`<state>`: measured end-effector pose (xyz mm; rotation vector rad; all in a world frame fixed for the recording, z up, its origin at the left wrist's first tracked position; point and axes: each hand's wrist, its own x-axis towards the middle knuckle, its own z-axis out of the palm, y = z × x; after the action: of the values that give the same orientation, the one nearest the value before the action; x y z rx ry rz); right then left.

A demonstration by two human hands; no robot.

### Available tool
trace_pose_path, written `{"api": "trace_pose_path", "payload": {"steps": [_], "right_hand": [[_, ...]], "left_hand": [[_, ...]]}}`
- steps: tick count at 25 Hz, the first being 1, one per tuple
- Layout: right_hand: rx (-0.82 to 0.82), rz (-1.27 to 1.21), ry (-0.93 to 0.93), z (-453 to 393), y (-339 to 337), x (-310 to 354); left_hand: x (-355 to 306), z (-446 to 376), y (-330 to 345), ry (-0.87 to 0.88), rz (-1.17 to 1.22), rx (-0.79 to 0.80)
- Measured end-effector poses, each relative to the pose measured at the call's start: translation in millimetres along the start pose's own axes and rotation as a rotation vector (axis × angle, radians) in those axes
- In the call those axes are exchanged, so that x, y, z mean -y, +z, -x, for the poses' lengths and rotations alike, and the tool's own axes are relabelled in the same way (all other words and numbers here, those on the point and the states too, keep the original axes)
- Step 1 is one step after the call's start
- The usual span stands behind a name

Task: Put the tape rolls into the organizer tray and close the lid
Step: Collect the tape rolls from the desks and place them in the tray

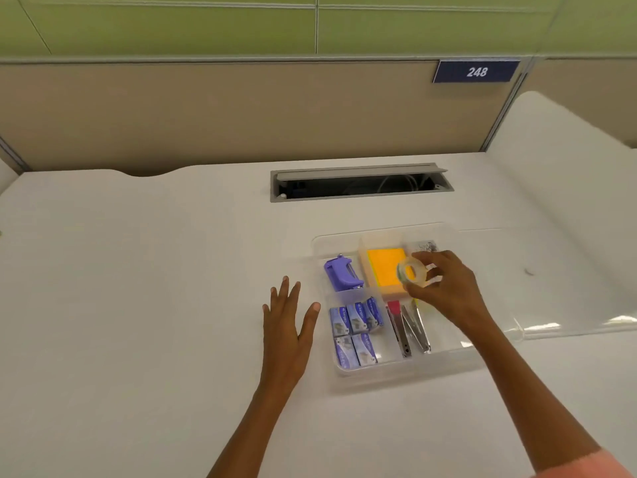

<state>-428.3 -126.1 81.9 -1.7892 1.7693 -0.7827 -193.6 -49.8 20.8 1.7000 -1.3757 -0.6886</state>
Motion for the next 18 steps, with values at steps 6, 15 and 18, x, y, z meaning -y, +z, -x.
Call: {"api": "trace_pose_path", "payload": {"steps": [6,15,18], "right_hand": [[0.039,0.206,0.215,11.7,-43.9,-61.9],[0.345,0.389,0.320,14.0,-29.9,-75.4],[0.364,0.416,0.297,13.9,-31.7,-75.1]], "left_hand": [[-4.6,15.8,23.4,-0.022,-0.125,0.078],[-7.0,22.8,31.4,-0.065,-0.180,0.009],[-7.1,23.3,30.8,-0.073,-0.208,-0.013]]}}
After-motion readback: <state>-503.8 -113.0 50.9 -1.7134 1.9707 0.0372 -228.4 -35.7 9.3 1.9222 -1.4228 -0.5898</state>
